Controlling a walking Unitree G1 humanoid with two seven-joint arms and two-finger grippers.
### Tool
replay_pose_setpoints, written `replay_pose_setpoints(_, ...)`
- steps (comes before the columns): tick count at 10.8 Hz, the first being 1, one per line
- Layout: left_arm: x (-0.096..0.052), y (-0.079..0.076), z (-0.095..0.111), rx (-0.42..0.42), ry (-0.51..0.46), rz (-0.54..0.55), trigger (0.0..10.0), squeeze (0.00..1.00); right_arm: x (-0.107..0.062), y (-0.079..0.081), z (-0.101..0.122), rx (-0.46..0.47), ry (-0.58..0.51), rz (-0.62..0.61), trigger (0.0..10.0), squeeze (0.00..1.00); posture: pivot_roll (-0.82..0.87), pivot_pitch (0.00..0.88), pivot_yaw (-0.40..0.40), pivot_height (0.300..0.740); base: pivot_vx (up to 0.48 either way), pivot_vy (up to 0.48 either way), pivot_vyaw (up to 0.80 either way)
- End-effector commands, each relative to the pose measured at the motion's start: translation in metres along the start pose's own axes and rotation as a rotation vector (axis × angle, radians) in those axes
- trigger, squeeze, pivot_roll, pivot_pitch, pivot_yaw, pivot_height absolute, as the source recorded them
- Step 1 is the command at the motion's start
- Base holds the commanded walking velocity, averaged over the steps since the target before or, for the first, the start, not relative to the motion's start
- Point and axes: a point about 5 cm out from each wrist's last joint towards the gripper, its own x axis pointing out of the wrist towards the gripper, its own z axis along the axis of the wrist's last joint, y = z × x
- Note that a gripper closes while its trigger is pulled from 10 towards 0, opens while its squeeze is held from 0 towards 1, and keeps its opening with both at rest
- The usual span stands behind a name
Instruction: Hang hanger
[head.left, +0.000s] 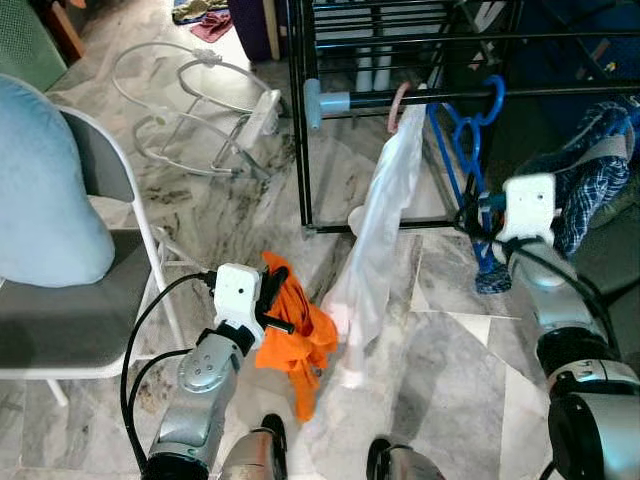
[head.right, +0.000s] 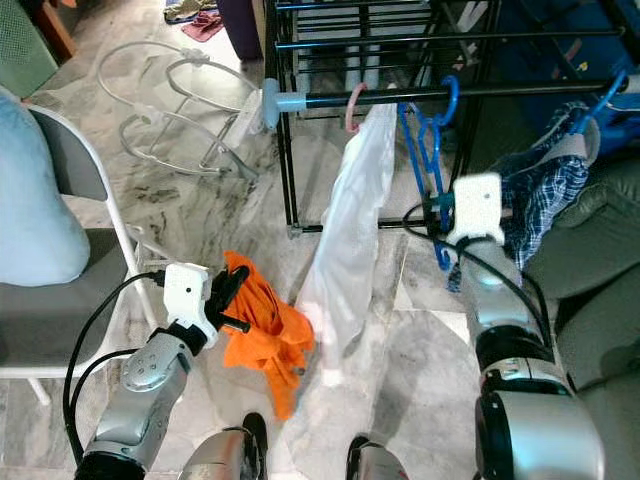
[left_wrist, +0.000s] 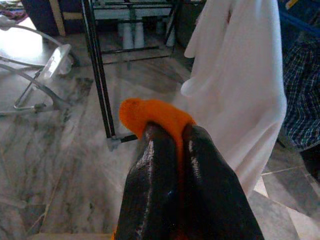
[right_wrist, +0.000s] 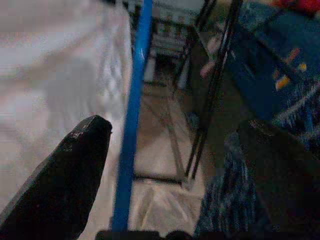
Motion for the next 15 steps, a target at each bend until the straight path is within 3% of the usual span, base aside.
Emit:
replay_pose_setpoints(1,0.000,-0.001,-0.002,0.003,0.010,-0.009,10.0,0.00,0.002,0.002,0.007,0.013,-0.034,0.011,10.0,1.00,0.04,0.231,0.070,0.740,0.000,0.000,0.00)
replay_pose_setpoints(3,0.000,0.000,-0.001,0.005,0.008,-0.012,10.0,0.00,0.007,0.004,0.013,0.072,-0.051,0.014,10.0,1.00,0.05,0.228,0.072,0.740,0.000,0.000,0.00)
replay_pose_setpoints(6,0.000,0.002,0.000,0.010,0.005,-0.012,10.0,0.00,0.017,0.020,0.022,0.106,-0.022,0.068,10.0,1.00,0.06,0.223,0.077,0.740,0.000,0.000,0.00)
replay_pose_setpoints(7,0.001,0.002,0.000,0.010,0.007,-0.014,10.0,0.00,0.020,0.026,0.022,0.120,0.014,0.065,10.0,0.84,0.06,0.222,0.078,0.740,0.000,0.000,0.00)
replay_pose_setpoints(8,0.001,0.002,0.000,0.011,0.007,-0.018,10.0,0.00,0.021,0.031,0.019,0.140,0.057,0.044,9.6,0.51,0.06,0.219,0.080,0.740,0.000,0.000,0.00)
replay_pose_setpoints(9,0.001,0.001,0.000,0.011,0.008,-0.021,10.0,0.00,0.021,0.035,0.016,0.161,0.085,0.034,0.0,0.22,0.06,0.219,0.080,0.740,0.000,0.000,0.00)
replay_pose_setpoints(10,0.000,0.000,0.000,0.010,0.009,-0.022,10.0,0.00,0.021,0.039,0.015,0.169,0.101,0.042,0.0,0.00,0.06,0.219,0.078,0.740,0.000,0.000,0.00)
replay_pose_setpoints(15,0.001,0.000,-0.001,0.007,0.010,-0.024,10.0,0.00,0.021,0.028,0.010,0.149,0.152,-0.051,0.0,0.00,0.06,0.222,0.077,0.740,0.000,0.000,0.00)
